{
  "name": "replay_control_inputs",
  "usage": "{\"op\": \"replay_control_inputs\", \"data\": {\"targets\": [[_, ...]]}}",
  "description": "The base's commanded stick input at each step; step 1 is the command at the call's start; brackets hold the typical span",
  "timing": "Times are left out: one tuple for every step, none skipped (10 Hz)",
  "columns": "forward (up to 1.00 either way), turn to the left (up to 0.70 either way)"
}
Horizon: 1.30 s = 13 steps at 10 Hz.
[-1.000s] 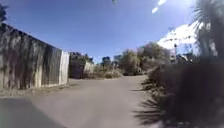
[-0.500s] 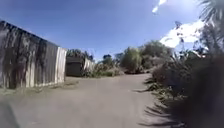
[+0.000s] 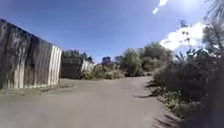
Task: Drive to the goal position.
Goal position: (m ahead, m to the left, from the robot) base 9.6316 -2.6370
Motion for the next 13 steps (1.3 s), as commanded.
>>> {"op": "replay_control_inputs", "data": {"targets": [[1.00, 0.00], [1.00, 0.00], [1.00, 0.00], [1.00, 0.00], [1.00, 0.00], [1.00, 0.00], [1.00, 0.00], [1.00, 0.00], [1.00, 0.00], [1.00, 0.00], [1.00, 0.00], [1.00, 0.00], [1.00, 0.00]]}}
